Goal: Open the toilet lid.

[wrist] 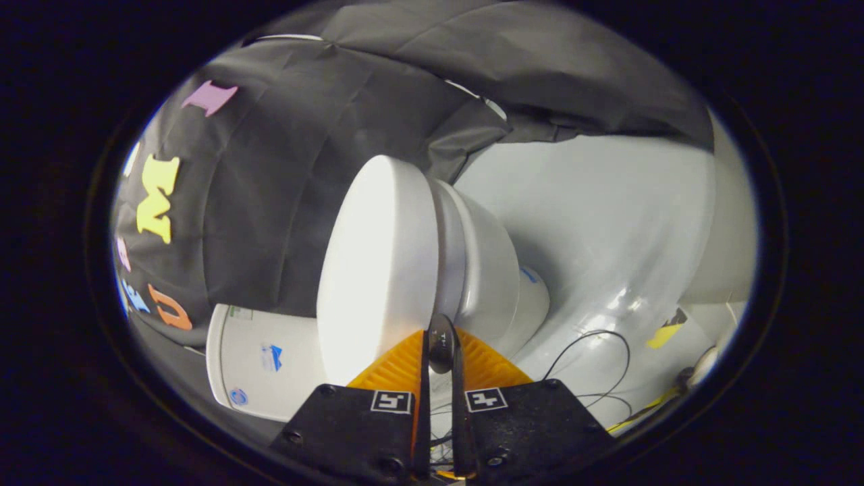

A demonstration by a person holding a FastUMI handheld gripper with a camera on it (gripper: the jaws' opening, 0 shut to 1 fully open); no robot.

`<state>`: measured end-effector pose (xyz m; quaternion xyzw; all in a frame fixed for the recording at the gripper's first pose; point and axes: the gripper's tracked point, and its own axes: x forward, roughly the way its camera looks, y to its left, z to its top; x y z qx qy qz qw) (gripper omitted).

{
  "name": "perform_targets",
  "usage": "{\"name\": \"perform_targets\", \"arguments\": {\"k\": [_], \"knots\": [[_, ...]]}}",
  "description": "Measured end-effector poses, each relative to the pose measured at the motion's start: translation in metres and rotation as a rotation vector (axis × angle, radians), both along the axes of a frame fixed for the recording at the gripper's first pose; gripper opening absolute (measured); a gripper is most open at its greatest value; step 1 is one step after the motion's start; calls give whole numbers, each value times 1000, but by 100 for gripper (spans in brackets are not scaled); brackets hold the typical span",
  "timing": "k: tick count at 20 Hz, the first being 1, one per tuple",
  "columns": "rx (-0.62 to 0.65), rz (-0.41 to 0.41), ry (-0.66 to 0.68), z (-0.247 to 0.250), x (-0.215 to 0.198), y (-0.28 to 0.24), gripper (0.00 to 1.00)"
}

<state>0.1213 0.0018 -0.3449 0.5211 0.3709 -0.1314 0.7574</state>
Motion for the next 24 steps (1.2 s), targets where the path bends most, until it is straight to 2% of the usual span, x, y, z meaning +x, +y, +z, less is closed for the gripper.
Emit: {"name": "perform_targets", "arguments": {"k": [2,5,11,14,24], "knots": [[-7,1,0,7,4,1,16],[-94,48,12,13,2,5,16],[-156,63,0,41,7,10,16],[-240,113,17,50,9,13,16],[-432,203,-17,110,20,31,16]]}}
